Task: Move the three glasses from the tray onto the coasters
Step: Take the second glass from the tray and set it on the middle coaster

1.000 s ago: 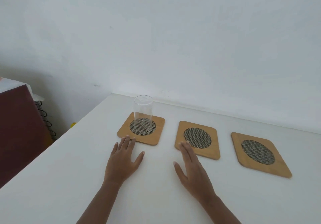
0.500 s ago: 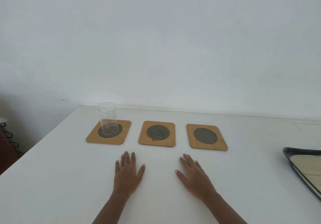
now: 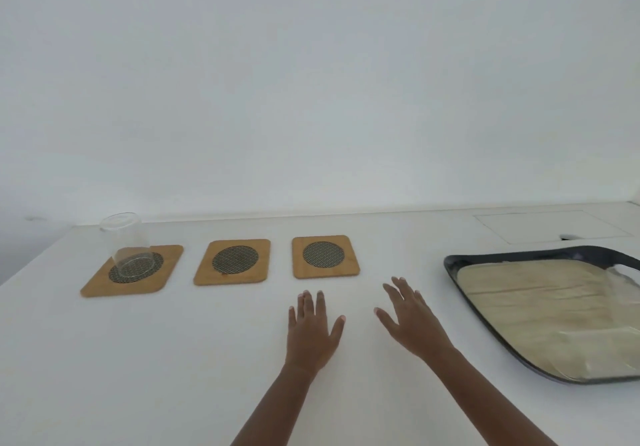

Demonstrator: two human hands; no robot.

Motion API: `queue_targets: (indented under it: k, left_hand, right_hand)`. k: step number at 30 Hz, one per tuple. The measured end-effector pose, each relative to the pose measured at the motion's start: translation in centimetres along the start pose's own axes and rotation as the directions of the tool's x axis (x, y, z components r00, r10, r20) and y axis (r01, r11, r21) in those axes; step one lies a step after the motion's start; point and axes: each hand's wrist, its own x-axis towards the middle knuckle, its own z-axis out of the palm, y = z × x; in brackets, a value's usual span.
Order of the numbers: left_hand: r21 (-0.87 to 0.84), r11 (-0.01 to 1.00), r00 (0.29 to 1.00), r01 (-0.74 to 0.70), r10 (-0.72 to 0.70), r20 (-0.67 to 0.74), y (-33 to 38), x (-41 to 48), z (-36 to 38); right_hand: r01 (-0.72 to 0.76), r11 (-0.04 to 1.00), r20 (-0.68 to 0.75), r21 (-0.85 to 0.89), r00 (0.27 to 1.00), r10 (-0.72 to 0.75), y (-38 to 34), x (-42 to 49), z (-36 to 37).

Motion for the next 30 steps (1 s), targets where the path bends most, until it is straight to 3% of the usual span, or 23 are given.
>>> queue_targets:
  k: [12, 20, 26, 30]
  left_hand:
    - [-0.088, 0.969, 0.970, -0.230, 0.236, 0.058, 14.0, 0.2, 4.7]
    - [-0.195, 0.874, 0.889, -0.444, 0.457, 0.026, 22.7, -0.3, 6.9]
    - [-0.209, 0.841, 0.833, -0.500, 0.532, 0.150, 26.9, -0.2, 8.5]
    - [-0.255, 0.857, 0.824, -0.448, 0.506, 0.254, 28.6, 0.2, 9.2]
  right_hand:
    - [-0.205, 0.978, -0.098, -0.034, 0.975, 0.201, 10.1, -4.1, -6.1]
    - [-0.281, 0.960, -0.187, 0.002, 0.943, 0.276, 16.5, -6.9, -9.3]
    - [-0.356, 0.934, -0.201, 0.026, 0.914, 0.354, 20.5, -8.7, -10.5]
    - [-0.360, 0.933, -0.210, 0.023, 0.910, 0.356, 22.0, -9.3, -10.9]
